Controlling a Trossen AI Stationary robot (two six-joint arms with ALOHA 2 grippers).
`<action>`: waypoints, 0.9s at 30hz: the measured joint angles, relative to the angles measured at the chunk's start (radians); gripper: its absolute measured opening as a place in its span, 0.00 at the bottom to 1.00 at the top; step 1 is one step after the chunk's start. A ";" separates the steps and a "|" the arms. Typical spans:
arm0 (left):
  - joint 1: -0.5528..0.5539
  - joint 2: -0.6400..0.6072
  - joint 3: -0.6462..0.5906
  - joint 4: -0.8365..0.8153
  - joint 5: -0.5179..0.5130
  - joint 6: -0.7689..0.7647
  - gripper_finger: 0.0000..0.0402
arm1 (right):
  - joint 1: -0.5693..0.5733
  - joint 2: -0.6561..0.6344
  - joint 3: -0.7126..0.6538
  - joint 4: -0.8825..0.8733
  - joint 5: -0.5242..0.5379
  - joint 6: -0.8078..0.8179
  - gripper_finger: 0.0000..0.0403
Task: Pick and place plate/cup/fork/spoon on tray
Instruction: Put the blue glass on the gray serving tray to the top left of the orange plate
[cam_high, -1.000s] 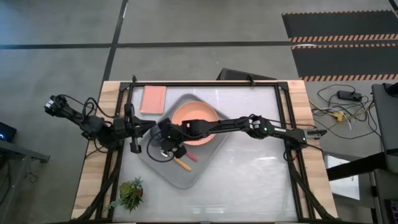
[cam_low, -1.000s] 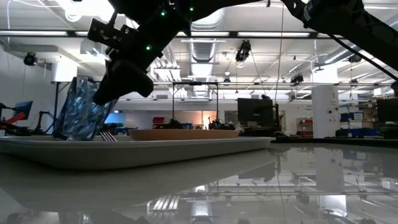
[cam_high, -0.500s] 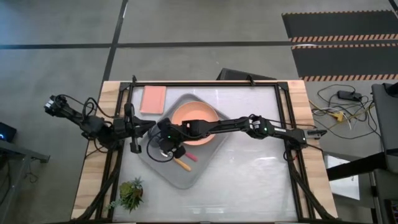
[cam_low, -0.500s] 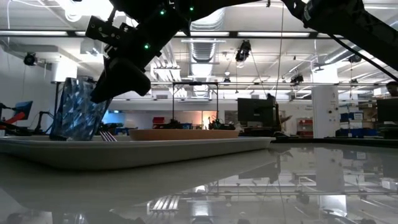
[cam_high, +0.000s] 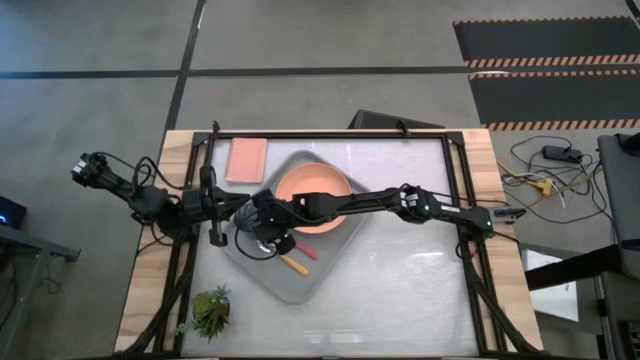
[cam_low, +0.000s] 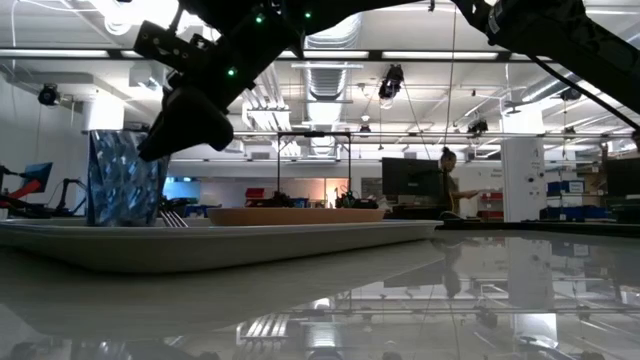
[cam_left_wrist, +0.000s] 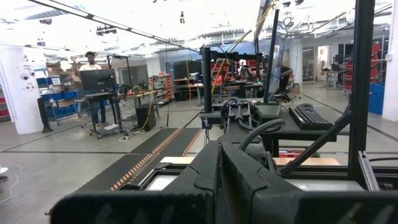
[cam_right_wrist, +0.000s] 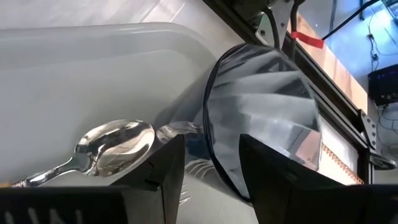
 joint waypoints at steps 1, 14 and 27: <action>0.000 0.000 0.000 0.000 0.000 0.000 0.00 | 0.000 0.000 0.000 0.002 0.000 0.000 0.35; 0.000 0.000 0.000 0.000 0.000 0.000 0.00 | 0.000 0.000 0.000 0.057 0.000 0.042 0.36; 0.000 0.000 0.000 -0.010 0.000 0.001 0.00 | 0.008 -0.009 0.000 0.051 0.000 0.082 0.42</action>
